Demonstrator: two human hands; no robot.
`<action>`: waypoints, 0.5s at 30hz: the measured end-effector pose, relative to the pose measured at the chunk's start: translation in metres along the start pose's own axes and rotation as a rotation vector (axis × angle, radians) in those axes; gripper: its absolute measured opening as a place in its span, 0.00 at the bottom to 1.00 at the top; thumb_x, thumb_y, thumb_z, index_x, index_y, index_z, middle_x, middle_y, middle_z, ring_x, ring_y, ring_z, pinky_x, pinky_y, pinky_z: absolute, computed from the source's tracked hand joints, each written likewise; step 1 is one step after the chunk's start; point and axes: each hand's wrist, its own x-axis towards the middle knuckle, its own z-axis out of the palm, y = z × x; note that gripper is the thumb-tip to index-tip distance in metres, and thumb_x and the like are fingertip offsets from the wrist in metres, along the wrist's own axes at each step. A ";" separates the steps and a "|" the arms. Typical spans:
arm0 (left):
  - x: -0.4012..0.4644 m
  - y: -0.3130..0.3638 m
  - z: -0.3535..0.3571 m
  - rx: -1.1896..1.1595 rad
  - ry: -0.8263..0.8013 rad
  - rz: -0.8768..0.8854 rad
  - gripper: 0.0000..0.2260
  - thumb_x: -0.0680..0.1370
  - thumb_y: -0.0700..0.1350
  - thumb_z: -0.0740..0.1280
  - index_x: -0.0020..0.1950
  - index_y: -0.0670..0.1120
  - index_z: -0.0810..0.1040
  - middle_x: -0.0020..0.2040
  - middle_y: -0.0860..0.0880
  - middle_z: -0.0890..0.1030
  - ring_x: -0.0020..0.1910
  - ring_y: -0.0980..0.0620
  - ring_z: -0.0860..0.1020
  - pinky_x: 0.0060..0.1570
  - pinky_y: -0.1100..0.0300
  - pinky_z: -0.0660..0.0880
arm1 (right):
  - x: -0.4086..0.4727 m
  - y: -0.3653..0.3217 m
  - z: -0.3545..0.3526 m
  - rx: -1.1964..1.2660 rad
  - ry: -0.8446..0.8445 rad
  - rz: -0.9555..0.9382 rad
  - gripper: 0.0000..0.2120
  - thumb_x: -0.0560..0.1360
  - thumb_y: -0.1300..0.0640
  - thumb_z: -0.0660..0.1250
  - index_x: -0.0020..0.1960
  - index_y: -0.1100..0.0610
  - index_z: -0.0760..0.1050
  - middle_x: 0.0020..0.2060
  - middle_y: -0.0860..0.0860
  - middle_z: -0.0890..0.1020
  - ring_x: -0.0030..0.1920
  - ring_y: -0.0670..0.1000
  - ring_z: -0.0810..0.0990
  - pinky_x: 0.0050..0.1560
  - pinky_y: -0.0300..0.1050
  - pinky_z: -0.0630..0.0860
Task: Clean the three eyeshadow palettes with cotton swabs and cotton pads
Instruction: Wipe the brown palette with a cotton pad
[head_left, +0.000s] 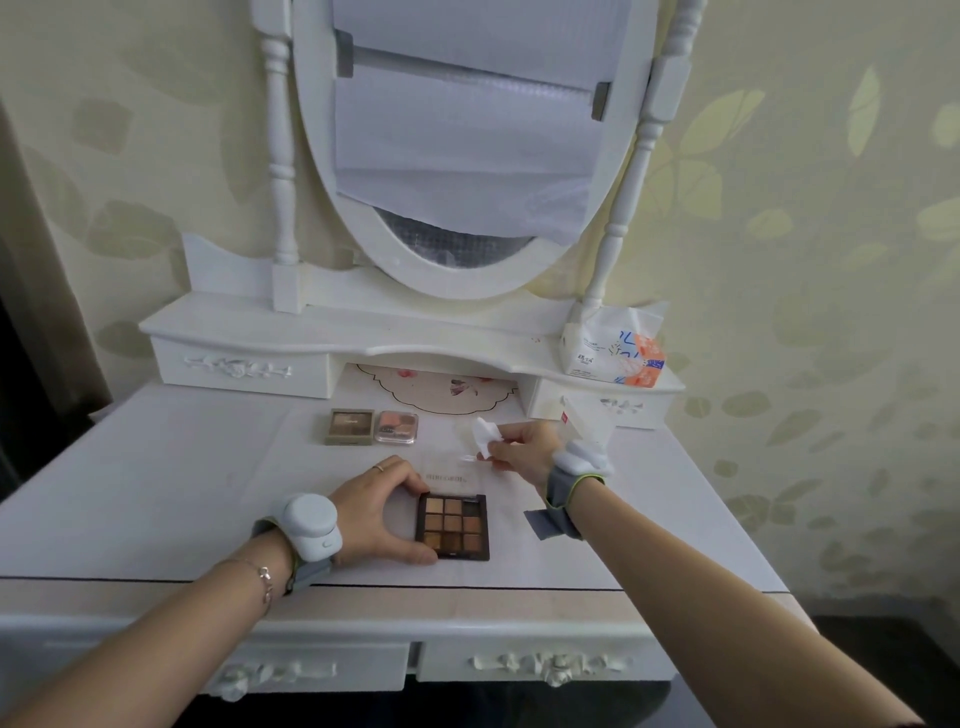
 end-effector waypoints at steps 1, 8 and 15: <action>0.000 -0.001 0.000 0.002 -0.002 0.011 0.36 0.48 0.78 0.65 0.48 0.61 0.66 0.54 0.59 0.71 0.55 0.62 0.71 0.55 0.70 0.67 | -0.003 0.000 -0.001 0.000 0.000 -0.006 0.12 0.75 0.69 0.63 0.57 0.65 0.79 0.42 0.57 0.81 0.44 0.52 0.78 0.57 0.46 0.78; 0.001 -0.003 0.003 -0.002 0.005 0.038 0.35 0.49 0.78 0.65 0.49 0.61 0.66 0.57 0.59 0.69 0.57 0.63 0.70 0.57 0.71 0.65 | -0.030 -0.005 -0.027 -0.332 -0.089 -0.117 0.09 0.73 0.61 0.66 0.43 0.50 0.82 0.33 0.46 0.82 0.35 0.47 0.77 0.42 0.39 0.76; 0.001 -0.004 0.005 -0.013 0.025 0.038 0.35 0.50 0.78 0.65 0.49 0.61 0.67 0.57 0.61 0.69 0.57 0.68 0.68 0.53 0.80 0.61 | -0.050 0.005 -0.023 -0.494 -0.154 -0.269 0.08 0.73 0.61 0.68 0.51 0.58 0.83 0.41 0.46 0.79 0.38 0.43 0.75 0.43 0.34 0.70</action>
